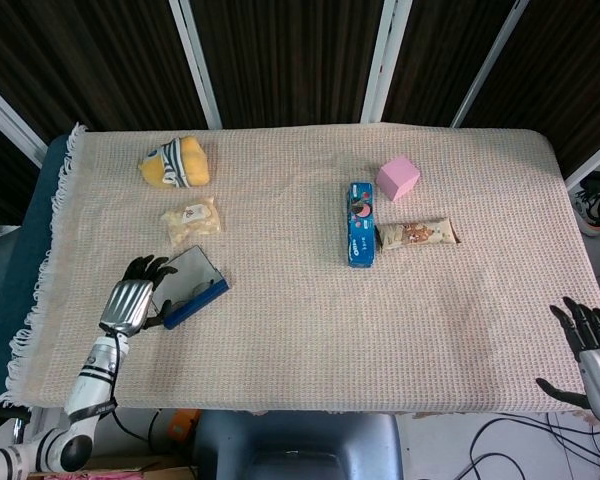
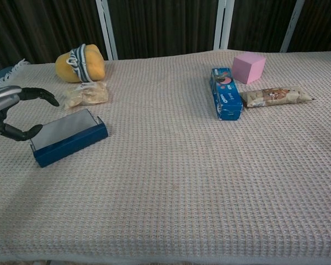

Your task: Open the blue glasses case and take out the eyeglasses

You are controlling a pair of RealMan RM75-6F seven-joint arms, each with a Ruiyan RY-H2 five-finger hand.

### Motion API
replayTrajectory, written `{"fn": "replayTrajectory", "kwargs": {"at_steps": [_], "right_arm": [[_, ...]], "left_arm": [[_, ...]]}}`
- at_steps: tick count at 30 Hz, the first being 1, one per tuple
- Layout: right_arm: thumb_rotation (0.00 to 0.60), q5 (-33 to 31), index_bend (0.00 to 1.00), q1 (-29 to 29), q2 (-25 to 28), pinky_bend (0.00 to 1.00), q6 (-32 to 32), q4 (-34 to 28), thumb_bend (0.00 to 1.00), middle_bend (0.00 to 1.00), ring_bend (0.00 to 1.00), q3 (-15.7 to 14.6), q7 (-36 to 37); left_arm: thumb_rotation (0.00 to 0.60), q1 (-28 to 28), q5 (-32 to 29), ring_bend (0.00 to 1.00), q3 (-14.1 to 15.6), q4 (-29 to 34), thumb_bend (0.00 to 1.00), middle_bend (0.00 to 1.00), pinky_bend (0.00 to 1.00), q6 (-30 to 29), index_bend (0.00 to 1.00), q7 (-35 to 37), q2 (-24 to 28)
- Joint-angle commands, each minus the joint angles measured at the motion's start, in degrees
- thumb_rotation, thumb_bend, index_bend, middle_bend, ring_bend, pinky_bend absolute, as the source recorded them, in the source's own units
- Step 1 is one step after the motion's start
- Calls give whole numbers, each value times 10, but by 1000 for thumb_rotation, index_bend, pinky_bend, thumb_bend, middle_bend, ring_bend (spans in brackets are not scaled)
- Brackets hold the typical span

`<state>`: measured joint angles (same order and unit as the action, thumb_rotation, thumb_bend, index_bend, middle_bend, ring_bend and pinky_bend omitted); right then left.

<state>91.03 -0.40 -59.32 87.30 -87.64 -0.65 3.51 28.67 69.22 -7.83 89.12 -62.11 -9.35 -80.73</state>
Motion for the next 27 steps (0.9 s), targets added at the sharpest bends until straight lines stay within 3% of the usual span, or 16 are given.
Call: {"fn": "replayTrajectory", "kwargs": {"at_steps": [1, 12, 27], "right_arm": [[600, 5, 0, -1, 0, 0, 3, 0, 221, 0, 0, -2, 1], [600, 18, 0, -1, 7, 0, 6, 2, 222, 0, 0, -9, 20], [600, 26, 0, 0, 9, 0, 3, 0, 222, 0, 0, -14, 22]], "left_arm": [[600, -23, 48, 11, 38, 33, 462, 80, 40, -13, 243, 23, 25], [600, -25, 42, 0, 43, -12, 472, 67, 18, -11, 261, 1, -3], [600, -22, 11, 0, 55, -25, 471, 48, 10, 24, 282, -44, 0]]}}
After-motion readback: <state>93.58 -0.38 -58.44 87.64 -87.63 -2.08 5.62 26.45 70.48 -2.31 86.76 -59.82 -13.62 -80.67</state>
